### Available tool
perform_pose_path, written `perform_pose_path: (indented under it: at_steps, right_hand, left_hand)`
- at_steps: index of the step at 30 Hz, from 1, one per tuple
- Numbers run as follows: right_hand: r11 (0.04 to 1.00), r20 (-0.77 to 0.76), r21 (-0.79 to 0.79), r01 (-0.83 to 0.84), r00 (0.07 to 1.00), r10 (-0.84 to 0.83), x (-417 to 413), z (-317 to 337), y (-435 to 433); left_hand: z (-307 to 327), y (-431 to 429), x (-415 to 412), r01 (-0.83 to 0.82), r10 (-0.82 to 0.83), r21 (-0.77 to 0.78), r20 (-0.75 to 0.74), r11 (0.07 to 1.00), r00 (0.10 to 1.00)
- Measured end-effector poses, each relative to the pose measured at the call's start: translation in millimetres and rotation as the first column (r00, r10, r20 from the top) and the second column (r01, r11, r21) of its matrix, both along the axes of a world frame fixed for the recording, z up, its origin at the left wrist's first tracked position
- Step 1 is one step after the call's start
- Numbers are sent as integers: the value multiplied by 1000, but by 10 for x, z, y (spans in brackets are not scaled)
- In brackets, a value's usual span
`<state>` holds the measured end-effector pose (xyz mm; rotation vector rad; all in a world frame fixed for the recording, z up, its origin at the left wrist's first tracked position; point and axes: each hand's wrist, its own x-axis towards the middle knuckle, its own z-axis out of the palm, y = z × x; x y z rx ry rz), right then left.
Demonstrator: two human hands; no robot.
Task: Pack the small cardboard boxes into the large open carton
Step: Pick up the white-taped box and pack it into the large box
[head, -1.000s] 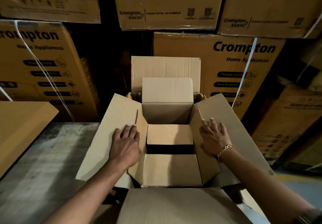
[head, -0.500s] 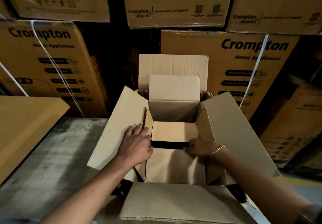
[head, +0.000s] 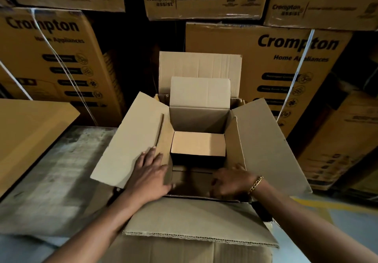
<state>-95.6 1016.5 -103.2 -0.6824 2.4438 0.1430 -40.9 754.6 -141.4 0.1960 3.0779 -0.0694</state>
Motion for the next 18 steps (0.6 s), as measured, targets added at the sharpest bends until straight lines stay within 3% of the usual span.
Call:
perform_pose_path:
  at_steps: [7,16,18]
  right_hand:
    - [992,44,108,-61,997,56,-217,-110,-144]
    - [998,320,43,-55,947,38,-736,-295,-368]
    - [998,319,67,-10,948,-12,-812,-392,-448]
  left_hand:
    - [105,15,-56,3,13,-101,159,995,987]
    - [105,93,-676,99,-57,-290,151,952,987]
    - [90,128,-886,93,-51,-300,146,949,988]
